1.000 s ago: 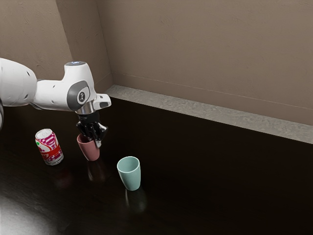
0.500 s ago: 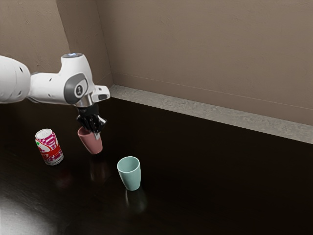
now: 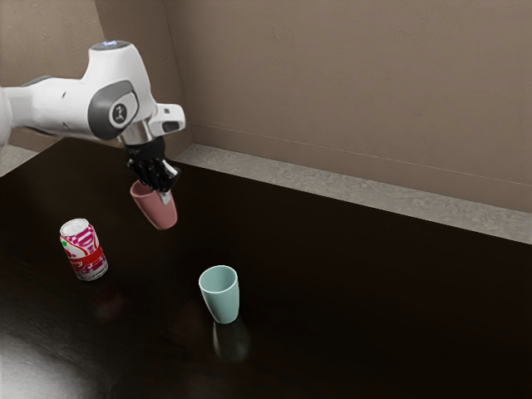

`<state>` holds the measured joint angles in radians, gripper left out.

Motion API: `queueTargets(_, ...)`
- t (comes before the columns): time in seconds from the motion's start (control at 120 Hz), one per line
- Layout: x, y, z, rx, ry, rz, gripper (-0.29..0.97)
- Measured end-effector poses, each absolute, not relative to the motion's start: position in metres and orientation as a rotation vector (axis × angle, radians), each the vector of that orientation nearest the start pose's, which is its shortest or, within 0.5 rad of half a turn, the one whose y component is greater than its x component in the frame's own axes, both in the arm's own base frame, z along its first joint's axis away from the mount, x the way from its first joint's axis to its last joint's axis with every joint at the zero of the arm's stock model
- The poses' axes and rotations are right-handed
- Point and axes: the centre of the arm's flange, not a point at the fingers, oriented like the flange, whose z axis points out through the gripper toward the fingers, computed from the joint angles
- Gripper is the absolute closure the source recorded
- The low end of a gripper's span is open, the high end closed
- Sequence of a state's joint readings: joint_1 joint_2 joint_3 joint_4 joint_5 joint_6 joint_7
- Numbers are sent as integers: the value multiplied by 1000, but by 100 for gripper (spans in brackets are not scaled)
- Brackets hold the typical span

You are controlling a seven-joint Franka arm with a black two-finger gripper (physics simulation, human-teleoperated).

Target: Place the left cup onto the right cup

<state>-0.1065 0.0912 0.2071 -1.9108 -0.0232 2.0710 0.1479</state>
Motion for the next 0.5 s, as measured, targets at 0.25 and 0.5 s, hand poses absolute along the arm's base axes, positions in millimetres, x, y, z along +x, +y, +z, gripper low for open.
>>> queueTargets(0.25,578,10,470,-3129,192,-92,79)
queueTargets(0.5,561,-34,478,-3123,326,-73,79)
